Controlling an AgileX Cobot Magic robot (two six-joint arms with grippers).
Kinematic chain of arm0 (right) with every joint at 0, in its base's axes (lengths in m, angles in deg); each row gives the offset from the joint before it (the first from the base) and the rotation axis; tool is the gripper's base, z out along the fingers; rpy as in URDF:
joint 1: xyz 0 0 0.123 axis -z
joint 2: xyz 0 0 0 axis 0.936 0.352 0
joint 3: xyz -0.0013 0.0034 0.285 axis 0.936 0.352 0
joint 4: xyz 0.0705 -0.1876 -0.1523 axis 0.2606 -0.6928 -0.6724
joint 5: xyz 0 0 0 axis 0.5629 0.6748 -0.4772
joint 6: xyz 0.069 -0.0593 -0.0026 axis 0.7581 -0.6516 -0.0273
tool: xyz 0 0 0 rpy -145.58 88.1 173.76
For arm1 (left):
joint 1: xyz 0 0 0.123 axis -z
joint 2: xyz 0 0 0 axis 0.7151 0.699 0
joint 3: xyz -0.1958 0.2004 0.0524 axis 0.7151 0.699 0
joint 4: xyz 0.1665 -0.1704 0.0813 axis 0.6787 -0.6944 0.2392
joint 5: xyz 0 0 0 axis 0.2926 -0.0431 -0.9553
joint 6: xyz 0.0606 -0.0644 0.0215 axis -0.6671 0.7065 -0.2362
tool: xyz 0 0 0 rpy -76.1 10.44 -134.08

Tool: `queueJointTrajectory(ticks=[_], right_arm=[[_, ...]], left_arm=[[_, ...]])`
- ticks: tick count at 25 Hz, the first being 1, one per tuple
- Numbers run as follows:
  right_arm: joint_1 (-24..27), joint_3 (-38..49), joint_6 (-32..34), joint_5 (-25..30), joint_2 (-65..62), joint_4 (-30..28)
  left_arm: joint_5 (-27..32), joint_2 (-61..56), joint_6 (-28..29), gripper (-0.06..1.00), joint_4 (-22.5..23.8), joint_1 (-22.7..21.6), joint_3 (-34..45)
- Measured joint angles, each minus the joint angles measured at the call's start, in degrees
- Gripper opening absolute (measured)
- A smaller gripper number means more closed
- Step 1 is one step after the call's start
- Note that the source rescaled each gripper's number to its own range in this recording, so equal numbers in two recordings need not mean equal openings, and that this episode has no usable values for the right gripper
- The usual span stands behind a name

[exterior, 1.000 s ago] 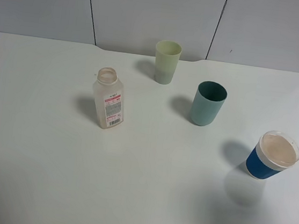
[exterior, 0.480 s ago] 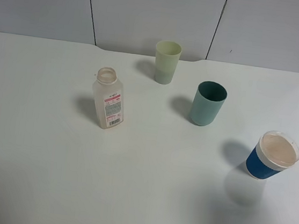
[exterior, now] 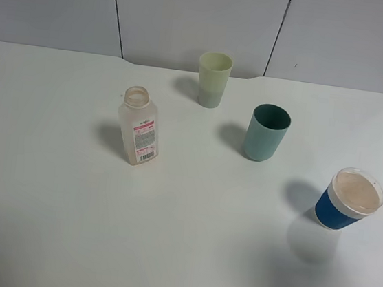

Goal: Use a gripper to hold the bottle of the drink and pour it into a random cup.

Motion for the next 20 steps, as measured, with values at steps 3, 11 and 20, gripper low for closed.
queueJointTrajectory(ticks=[3, 11, 20], right_arm=[[0.0, 0.0, 0.0, 0.0, 0.0, 0.0], [0.0, 0.0, 0.0, 0.0, 0.0, 0.0], [0.0, 0.0, 0.0, 0.0, 0.0, 0.0]], left_arm=[[0.0, 0.0, 0.0, 0.96, 0.0, 0.0, 0.0], [0.0, 0.0, 0.0, 0.96, -0.1, -5.0, 0.0], [0.0, 0.0, -1.2, 0.96, -0.9, -11.0, 0.0]])
